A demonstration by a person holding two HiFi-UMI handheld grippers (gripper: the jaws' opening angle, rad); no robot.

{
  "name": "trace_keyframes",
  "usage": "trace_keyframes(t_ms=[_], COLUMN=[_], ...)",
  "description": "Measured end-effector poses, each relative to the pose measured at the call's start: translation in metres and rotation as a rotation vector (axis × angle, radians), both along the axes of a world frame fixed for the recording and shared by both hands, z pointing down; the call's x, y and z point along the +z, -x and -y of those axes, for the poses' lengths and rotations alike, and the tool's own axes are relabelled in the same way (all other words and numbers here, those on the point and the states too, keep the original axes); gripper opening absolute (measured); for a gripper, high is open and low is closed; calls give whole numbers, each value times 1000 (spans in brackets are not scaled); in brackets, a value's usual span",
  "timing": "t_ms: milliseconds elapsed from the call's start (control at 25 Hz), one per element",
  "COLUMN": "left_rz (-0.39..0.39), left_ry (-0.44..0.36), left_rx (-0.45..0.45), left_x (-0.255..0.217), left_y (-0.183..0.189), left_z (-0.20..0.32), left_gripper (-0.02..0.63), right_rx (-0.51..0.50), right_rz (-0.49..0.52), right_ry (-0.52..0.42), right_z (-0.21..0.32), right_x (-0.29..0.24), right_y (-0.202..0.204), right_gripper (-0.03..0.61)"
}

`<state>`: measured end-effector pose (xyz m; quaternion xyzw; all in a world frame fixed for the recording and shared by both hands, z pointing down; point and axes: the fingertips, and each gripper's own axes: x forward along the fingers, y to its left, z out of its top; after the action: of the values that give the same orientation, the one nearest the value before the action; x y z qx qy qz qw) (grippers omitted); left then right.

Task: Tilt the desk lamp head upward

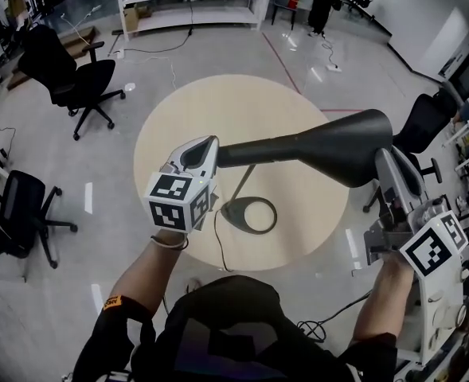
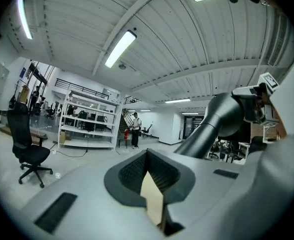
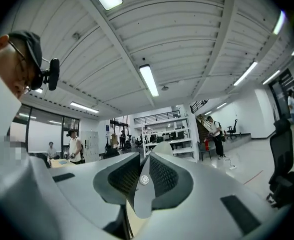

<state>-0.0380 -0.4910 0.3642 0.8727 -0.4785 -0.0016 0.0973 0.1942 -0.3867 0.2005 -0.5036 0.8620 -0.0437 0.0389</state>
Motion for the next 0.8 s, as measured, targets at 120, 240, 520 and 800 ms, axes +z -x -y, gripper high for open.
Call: trace_keyframes(t_ms=[120,240,520,800], left_rz=[0,3,5,13], left_ry=[13,14,23,32], left_rx=[-15,-23,-19,-11], left_x=[9,16,24,28], left_y=[6,0,-10,-20], left_z=[5,2,-4,-8], left_gripper=[48,46,46,45], right_rx=[-1,-5,-25,-33], right_rz=[-51,-88,-141,-191], right_ry=[-28,-51,-84,-110], right_z=[6,4,0,-3], right_x=[-12,-20,-33,-45], right_y=[18,26,41,55], right_gripper=[67,67,66,67])
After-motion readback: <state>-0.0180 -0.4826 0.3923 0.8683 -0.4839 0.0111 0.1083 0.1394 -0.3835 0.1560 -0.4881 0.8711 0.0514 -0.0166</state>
